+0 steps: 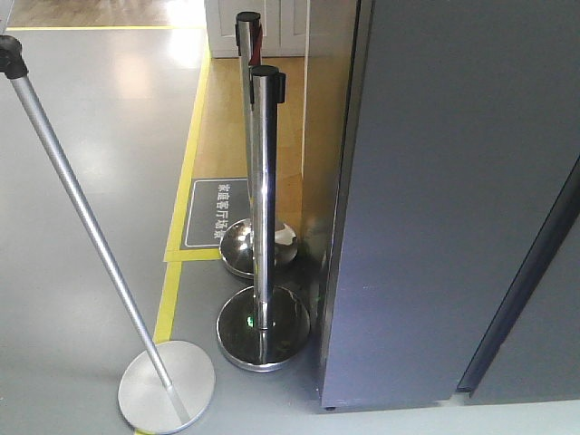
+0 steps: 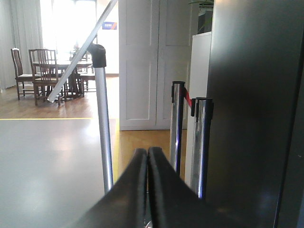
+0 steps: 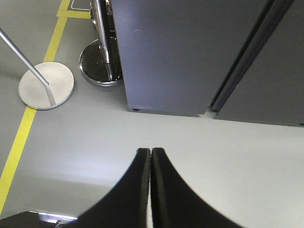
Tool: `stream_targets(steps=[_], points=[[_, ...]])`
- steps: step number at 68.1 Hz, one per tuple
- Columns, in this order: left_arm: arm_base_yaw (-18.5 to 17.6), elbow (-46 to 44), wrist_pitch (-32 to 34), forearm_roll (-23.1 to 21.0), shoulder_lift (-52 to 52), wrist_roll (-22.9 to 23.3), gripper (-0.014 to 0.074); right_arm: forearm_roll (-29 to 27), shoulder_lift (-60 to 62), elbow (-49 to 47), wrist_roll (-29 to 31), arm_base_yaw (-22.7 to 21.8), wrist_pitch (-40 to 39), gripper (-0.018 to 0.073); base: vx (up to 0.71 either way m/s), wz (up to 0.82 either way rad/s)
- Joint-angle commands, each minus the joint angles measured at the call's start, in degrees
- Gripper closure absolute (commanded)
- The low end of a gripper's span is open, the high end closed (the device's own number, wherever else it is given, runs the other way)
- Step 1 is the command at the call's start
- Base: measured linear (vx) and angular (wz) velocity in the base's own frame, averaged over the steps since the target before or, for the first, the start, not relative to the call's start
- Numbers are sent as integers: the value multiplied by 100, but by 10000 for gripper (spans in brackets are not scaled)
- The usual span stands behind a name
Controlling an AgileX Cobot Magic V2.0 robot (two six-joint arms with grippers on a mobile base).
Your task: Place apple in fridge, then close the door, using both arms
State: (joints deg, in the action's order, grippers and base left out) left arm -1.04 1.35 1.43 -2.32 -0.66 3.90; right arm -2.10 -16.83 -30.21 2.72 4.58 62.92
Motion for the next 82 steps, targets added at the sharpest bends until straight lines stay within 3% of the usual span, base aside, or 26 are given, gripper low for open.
stream_targets(steps=[1, 82], points=[[2, -92, 394, -53, -108, 23, 603, 1, -55, -133, 26, 0, -291, 562, 0, 0], [2, -97, 393, -53, -91, 23, 603, 95, 234, -39, 20, 0, -526, 562, 0, 0]])
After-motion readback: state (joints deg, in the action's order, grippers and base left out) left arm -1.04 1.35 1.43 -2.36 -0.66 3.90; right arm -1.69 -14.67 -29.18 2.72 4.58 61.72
